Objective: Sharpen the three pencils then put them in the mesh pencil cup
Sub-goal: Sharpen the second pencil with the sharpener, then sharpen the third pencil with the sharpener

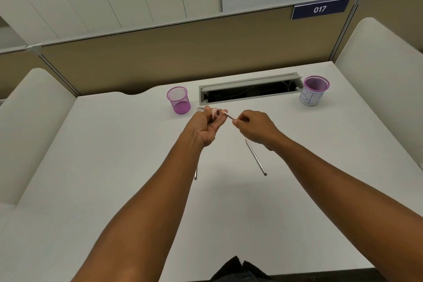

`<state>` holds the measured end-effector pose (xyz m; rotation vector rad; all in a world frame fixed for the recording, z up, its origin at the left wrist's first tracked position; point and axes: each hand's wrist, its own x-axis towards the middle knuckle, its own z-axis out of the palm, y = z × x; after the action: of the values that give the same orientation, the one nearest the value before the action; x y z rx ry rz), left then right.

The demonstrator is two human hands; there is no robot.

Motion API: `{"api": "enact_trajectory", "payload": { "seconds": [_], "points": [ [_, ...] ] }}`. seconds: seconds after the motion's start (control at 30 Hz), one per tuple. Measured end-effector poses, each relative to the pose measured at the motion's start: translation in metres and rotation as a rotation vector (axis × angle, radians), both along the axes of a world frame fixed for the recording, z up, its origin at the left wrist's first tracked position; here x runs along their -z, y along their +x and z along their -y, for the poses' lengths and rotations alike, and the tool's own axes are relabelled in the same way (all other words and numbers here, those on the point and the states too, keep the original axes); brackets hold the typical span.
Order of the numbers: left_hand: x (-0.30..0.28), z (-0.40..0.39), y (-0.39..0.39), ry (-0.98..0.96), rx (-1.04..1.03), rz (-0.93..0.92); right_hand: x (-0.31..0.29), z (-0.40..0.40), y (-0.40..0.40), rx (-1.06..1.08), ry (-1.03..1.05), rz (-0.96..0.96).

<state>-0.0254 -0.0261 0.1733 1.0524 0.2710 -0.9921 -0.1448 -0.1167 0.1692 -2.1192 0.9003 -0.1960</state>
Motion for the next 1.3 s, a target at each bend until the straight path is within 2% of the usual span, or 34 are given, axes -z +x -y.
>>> {"api": "enact_trajectory", "payload": {
  "seconds": [0.33,0.67,1.03,1.3],
  "points": [
    [0.024,-0.015,0.011,-0.012,-0.093,-0.075,0.041,0.003,0.001,0.103,0.186,0.009],
    [0.067,-0.031,0.021,0.063,-0.107,-0.108,0.109,0.000,0.010,0.175,0.192,-0.120],
    [0.105,-0.033,0.025,0.148,-0.063,-0.195,0.154,-0.006,0.027,0.168,0.002,-0.333],
    [0.117,-0.038,0.039,0.176,-0.045,-0.218,0.172,-0.014,0.031,0.023,-0.143,-0.439]
  ]
}}
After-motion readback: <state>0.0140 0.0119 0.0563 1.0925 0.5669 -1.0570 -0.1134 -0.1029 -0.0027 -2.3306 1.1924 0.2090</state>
